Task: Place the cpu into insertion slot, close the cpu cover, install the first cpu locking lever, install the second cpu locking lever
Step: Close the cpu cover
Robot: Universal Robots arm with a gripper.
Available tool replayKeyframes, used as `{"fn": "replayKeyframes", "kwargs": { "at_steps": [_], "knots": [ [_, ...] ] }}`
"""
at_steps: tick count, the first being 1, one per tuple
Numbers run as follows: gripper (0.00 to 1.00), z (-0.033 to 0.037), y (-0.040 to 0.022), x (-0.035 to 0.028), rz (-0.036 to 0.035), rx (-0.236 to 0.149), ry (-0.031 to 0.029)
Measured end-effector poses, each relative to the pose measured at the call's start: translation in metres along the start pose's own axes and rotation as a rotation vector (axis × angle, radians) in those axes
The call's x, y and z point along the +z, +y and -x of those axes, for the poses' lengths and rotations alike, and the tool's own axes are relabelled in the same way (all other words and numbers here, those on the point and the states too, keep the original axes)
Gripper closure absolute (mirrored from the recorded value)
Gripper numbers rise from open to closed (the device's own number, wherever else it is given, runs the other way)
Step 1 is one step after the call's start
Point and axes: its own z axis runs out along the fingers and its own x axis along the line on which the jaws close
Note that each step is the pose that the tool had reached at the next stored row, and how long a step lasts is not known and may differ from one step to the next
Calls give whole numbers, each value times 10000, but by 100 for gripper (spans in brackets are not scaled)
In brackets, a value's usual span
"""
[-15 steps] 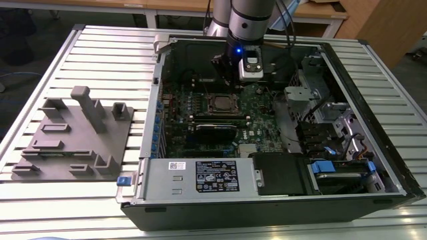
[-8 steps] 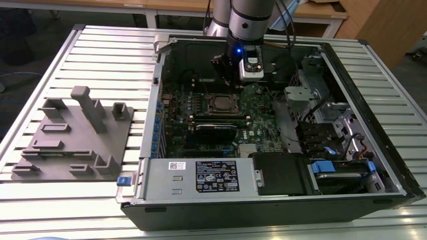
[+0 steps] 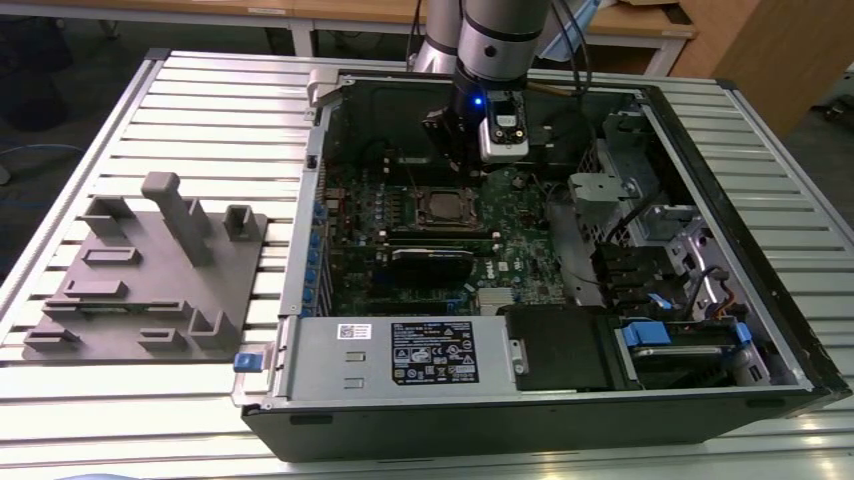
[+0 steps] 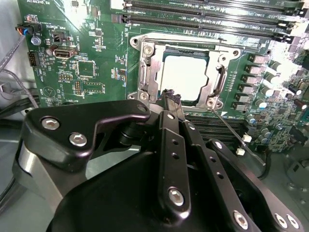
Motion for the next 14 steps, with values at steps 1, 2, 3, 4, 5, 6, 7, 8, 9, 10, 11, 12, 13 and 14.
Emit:
{"fn": "replayKeyframes", "kwargs": {
  "at_steps": [1,2,3,4,5,6,7,8,9,10,11,12,13,14],
  "knots": [
    [89,0,0,0,0,-1,0],
    [89,0,0,0,0,-1,0],
    [89,0,0,0,0,-1,0],
    [89,0,0,0,-1,-2,0],
    [89,0,0,0,0,-2,0],
    [89,0,0,0,-1,-2,0],
    [89,0,0,0,-1,-2,0],
    [89,0,0,0,0,-2,0],
    [89,0,0,0,-1,-2,0],
    [89,0,0,0,-1,-2,0],
    [89,0,0,0,0,-7,0],
    [89,0,0,0,-2,-37,0],
    [89,0,0,0,-4,-95,1],
    [89,0,0,0,-6,-155,2]
  ]
}}
